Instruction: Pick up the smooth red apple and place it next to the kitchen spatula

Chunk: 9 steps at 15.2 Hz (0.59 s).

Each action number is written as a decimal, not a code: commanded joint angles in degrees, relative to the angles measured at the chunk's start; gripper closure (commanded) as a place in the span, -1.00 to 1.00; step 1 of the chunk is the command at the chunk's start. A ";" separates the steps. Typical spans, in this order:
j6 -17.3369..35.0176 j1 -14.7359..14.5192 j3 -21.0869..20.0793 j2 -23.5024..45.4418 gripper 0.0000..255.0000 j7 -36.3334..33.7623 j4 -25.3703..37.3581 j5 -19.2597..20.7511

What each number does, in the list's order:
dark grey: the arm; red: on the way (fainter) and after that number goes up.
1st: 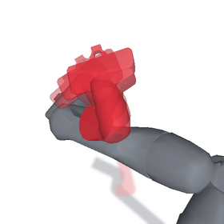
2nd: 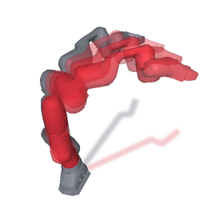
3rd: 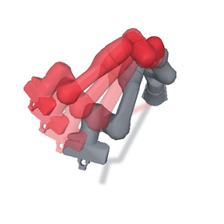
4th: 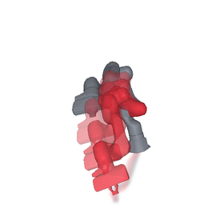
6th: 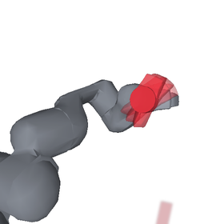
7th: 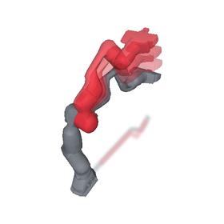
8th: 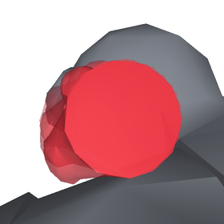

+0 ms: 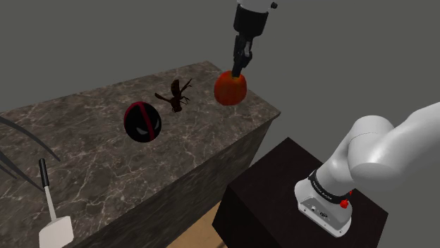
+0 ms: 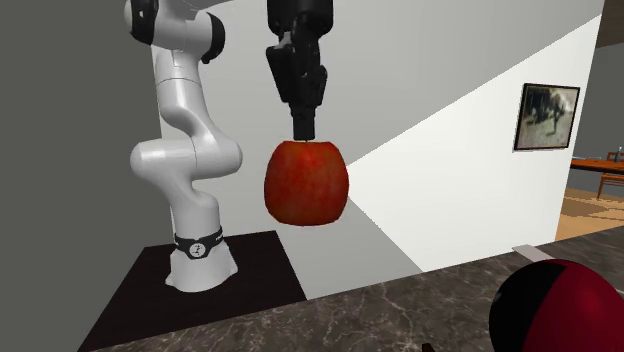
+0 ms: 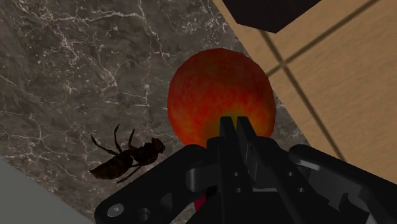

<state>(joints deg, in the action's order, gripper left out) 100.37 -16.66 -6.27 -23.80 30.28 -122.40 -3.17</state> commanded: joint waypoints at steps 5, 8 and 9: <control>0.80 -2.47 -5.86 7.10 1.00 -8.25 6.61 -0.76; 0.80 -3.68 -8.60 11.09 1.00 -12.40 10.69 -0.40; 0.75 -4.09 -9.48 12.52 1.00 -13.80 12.19 -0.16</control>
<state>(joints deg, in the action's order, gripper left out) 101.01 -20.24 -14.68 -12.74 18.22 -111.62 -3.49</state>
